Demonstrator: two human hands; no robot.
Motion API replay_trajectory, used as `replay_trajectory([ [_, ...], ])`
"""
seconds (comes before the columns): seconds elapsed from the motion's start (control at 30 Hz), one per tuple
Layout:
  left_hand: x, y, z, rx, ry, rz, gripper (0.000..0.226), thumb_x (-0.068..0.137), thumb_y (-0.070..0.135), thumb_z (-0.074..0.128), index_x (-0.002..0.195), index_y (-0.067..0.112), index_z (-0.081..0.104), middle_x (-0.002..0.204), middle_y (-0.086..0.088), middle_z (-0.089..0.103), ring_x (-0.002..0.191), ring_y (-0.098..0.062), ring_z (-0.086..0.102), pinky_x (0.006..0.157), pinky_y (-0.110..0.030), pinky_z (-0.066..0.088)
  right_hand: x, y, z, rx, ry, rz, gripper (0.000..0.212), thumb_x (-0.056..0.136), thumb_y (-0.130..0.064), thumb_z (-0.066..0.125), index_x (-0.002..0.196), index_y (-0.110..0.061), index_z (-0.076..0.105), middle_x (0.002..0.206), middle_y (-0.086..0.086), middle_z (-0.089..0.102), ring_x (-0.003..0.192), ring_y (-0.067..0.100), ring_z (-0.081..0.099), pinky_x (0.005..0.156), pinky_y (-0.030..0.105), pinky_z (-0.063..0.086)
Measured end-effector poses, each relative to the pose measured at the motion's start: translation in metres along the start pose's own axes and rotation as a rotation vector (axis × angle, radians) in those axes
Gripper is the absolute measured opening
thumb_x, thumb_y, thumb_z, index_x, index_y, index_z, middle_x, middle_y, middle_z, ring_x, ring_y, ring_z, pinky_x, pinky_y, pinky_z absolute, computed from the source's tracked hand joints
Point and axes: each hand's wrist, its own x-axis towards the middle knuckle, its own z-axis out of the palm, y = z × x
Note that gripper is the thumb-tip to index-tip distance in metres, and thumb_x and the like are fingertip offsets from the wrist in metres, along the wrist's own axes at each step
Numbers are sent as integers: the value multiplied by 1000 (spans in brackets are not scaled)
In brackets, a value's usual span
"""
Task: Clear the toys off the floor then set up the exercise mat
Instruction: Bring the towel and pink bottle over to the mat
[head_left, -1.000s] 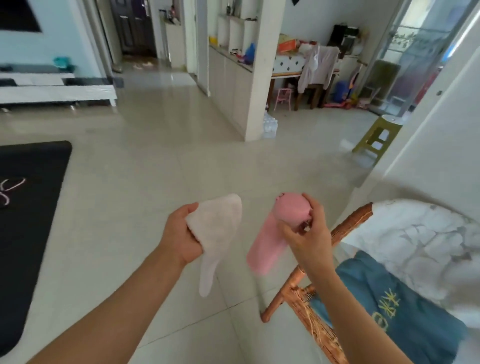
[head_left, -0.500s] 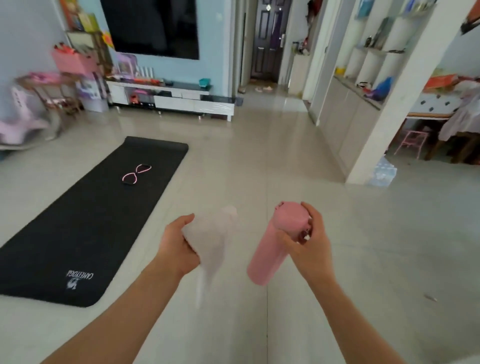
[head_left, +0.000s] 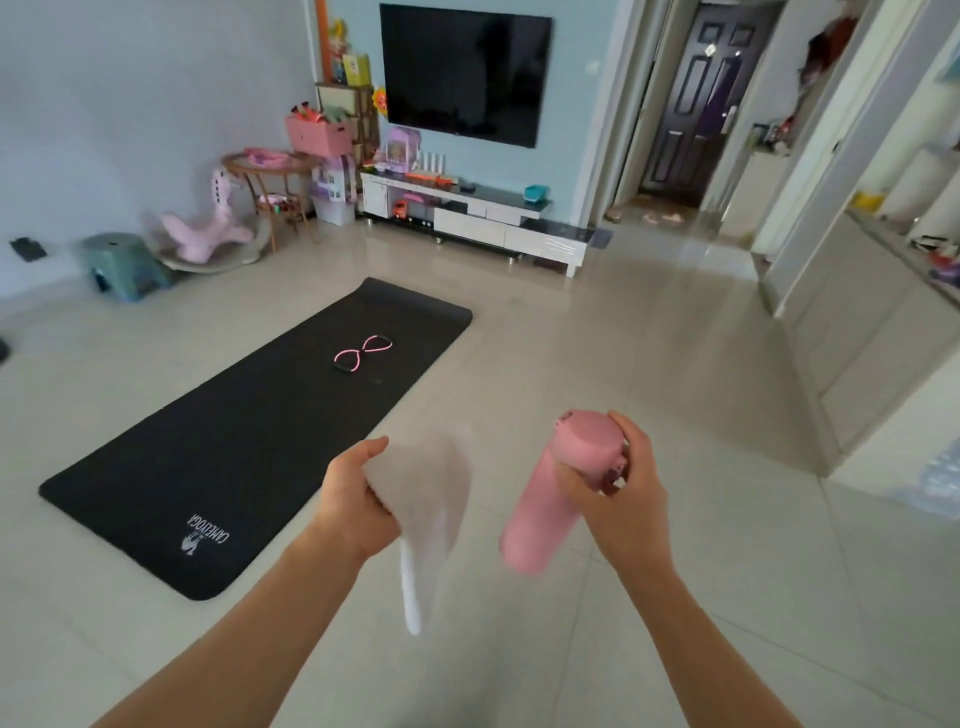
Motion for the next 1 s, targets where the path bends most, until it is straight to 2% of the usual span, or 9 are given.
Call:
replay_trajectory([
  [0.17,70,22,18,-24,34,7,38,91,25,43,121,7,56,100,-11,64,89,-30,61,76,-44,47,73,17,24,-38,-32,-6,70,73,-14,76,133,-28,42,105,-15,54,84,-9,52,63,3,39],
  [0.33,153,57,45,-53,50,-14,40,90,25,45,124,7,56,99,-11,65,88,-30,62,75,-44,48,156,27,52,-57,-7,12,70,72,-15,76,132,-32,43,102,-13,56,83,-3,54,66,11,40],
  [0.4,187,75,60,-58,67,-28,42,89,24,47,126,8,56,101,-11,65,88,-30,62,74,-44,49,196,29,63,-76,-14,16,70,73,-14,76,132,-32,42,98,-16,55,80,-3,54,61,7,41],
  [0.53,246,112,90,-25,54,-42,40,90,24,46,124,8,57,101,-11,65,86,-30,62,70,-43,49,266,27,86,-70,19,27,71,73,-14,77,132,-31,42,101,-12,55,79,-5,54,56,2,42],
  [0.63,286,131,112,-13,73,-46,39,89,24,46,124,10,57,100,-11,63,84,-31,61,71,-44,50,311,35,98,-48,57,44,71,73,-14,77,132,-31,42,99,-11,55,79,-3,54,58,7,41],
  [0.73,322,140,126,18,64,-63,39,88,24,46,124,11,57,102,-12,64,87,-33,61,80,-47,50,348,45,103,-65,71,46,71,72,-15,78,132,-30,42,91,-22,53,77,-1,55,63,17,42],
  [0.8,356,147,142,28,80,-67,35,88,22,47,119,10,59,96,-11,65,84,-31,62,73,-44,51,382,56,107,-71,72,56,72,72,-17,78,132,-31,42,91,-25,52,77,-1,55,67,21,43],
  [0.9,395,153,162,34,89,-46,33,89,22,47,115,8,60,90,-9,66,79,-28,64,63,-38,50,428,71,114,-65,47,57,71,72,-16,78,131,-31,42,92,-22,52,74,-2,54,60,12,41],
  [1.0,444,158,188,43,86,1,27,90,21,45,107,7,61,83,-8,67,72,-25,66,63,-35,50,486,91,120,-62,18,43,70,72,-15,77,130,-31,43,92,-18,53,73,-2,53,59,9,39],
])
